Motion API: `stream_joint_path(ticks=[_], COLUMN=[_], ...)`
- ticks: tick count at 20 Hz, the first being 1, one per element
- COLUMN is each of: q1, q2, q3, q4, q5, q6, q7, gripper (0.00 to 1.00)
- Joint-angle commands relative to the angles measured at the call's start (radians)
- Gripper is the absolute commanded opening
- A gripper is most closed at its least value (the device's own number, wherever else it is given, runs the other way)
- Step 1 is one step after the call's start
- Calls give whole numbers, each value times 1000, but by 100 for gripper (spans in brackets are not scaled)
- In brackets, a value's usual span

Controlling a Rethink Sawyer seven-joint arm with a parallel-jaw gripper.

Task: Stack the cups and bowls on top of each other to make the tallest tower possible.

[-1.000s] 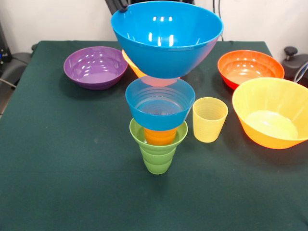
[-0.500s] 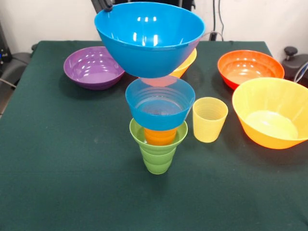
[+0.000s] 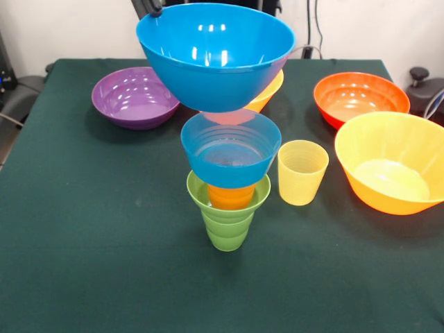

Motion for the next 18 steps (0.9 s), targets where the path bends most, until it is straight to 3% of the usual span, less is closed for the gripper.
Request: stream_joint_path(ticks=[1, 18], q1=[45, 46], q2=[70, 93], q3=[-49, -65], q4=[-8, -24], q5=[-76, -116], q6=[13, -4], q7=[39, 40], gripper=[0, 0])
